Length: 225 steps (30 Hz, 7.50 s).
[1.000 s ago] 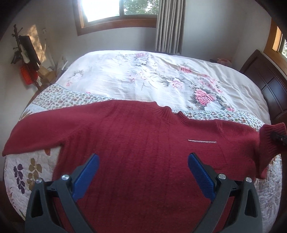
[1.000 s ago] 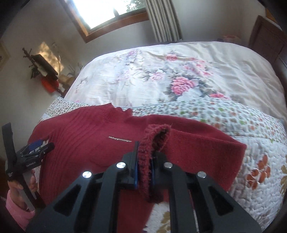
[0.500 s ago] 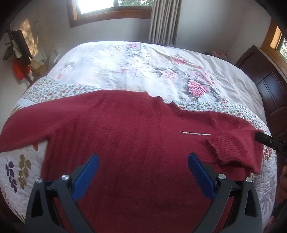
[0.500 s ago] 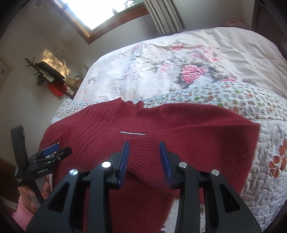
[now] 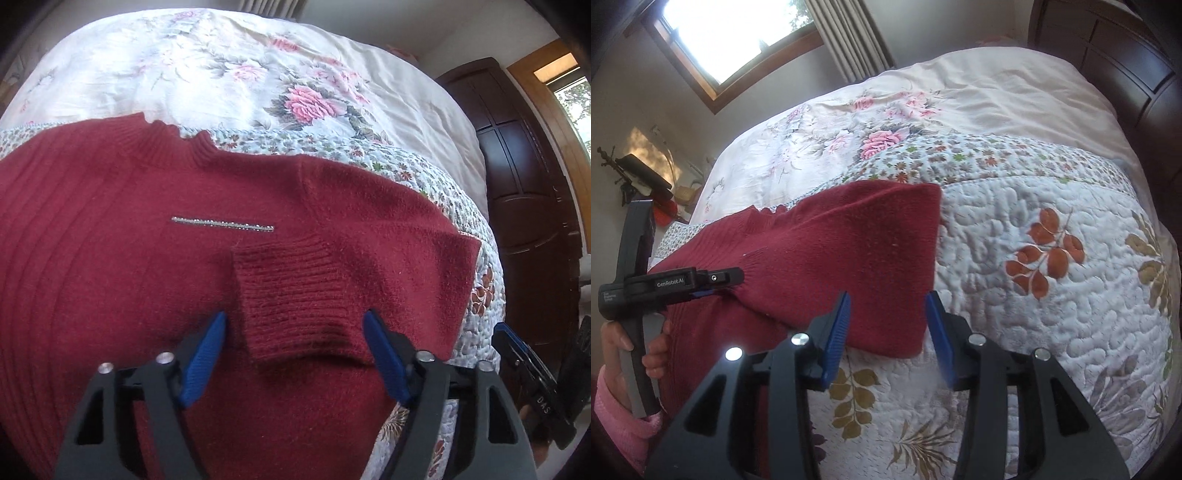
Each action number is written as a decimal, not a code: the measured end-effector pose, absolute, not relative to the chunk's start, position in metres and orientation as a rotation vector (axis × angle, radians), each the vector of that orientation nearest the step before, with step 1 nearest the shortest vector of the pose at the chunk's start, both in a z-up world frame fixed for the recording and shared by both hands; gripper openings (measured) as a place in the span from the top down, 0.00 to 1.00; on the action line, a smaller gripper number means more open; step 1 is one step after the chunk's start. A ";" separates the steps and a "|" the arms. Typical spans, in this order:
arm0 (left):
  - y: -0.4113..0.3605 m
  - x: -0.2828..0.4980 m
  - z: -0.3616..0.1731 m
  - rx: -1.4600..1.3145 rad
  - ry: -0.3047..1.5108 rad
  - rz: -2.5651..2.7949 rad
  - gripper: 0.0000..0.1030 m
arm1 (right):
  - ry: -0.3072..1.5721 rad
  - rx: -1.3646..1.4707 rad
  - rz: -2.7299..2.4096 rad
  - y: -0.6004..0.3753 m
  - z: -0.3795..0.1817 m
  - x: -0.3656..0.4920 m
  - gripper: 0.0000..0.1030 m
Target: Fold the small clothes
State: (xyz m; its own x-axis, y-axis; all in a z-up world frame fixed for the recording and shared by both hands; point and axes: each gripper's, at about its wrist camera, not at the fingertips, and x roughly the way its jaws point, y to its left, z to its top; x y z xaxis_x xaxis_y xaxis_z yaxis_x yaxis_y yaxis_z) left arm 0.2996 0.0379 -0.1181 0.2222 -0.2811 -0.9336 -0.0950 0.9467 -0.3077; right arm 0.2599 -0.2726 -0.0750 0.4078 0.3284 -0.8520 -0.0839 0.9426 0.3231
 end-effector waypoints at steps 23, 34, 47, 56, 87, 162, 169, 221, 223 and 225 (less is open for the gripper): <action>0.246 0.291 -0.039 -0.395 0.984 0.131 0.95 | 1.150 0.344 0.386 -0.209 -0.074 0.291 0.48; 0.280 0.298 -0.125 -0.308 1.165 0.232 0.91 | 1.339 0.370 0.363 -0.165 -0.122 0.308 0.78; 0.268 0.284 -0.078 -0.359 1.118 0.146 0.73 | 1.224 0.229 0.320 -0.142 -0.069 0.292 0.69; 0.259 0.290 -0.128 -0.300 1.222 0.119 0.74 | 1.335 0.265 0.246 -0.144 -0.113 0.300 0.66; 0.679 0.055 -0.090 -0.931 0.937 0.533 0.44 | 1.281 0.051 0.451 0.095 -0.064 0.246 0.49; 0.407 0.265 -0.117 -0.260 1.192 0.013 0.50 | 1.325 0.171 0.500 0.055 -0.066 0.304 0.39; 0.424 0.239 -0.085 -0.386 1.078 0.006 0.44 | 1.492 0.282 0.571 0.101 -0.107 0.343 0.49; 0.353 0.263 -0.126 -0.139 1.194 0.121 0.33 | 1.334 0.407 0.338 -0.064 -0.101 0.321 0.78; 0.355 0.254 -0.114 -0.175 1.175 0.104 0.33 | 1.277 0.401 0.349 -0.068 -0.082 0.311 0.61; 0.358 0.241 -0.097 -0.189 1.151 0.078 0.32 | 1.228 0.351 0.364 -0.072 -0.060 0.293 0.57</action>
State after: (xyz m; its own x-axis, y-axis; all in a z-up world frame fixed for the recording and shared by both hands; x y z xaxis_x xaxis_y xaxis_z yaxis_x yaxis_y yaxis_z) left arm 0.2408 0.3577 -0.0973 0.4072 -0.0353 -0.9127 -0.1581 0.9814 -0.1085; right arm 0.2932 -0.0721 -0.0601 0.2934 0.4523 -0.8422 -0.0805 0.8896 0.4496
